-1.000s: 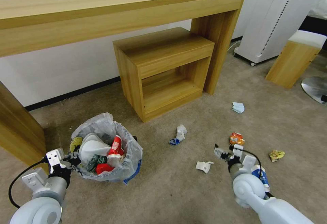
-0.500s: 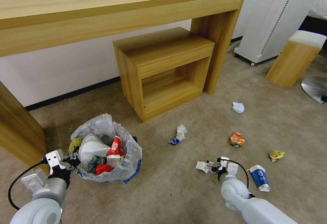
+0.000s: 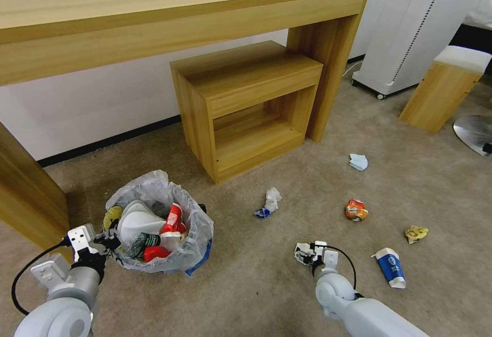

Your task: Pick up the trash bin and place the garbage on the floor into it.

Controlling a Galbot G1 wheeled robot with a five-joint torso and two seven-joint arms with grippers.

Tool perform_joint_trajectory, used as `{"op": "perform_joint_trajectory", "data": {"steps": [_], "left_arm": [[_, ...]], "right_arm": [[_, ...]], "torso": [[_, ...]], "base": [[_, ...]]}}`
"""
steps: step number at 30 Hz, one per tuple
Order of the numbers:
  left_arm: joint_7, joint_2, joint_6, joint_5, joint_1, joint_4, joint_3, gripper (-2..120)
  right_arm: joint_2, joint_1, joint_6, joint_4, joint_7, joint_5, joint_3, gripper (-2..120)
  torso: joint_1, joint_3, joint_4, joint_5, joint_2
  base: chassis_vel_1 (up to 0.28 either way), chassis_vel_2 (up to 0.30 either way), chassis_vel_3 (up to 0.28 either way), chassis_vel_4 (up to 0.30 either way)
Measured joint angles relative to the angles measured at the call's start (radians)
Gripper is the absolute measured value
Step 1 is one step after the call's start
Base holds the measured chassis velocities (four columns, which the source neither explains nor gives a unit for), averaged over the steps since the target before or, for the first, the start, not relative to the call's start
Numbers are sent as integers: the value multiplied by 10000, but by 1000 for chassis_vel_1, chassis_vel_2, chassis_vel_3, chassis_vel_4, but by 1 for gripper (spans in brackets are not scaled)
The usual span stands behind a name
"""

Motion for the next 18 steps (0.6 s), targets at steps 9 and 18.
{"op": "perform_joint_trajectory", "data": {"steps": [9,18], "left_arm": [[0,0,-9,-33,-11,-5,2,3],[0,-17,-14,-48,-79,39,12,3]], "right_arm": [[334,302,126,-576,-135,-116,-261,89],[519,406,265,-835,-177,-259,-399,82]], "torso": [[0,0,0,1,0],[0,0,0,0,0]], "base": [[0,0,0,0],[0,0,0,0]]}}
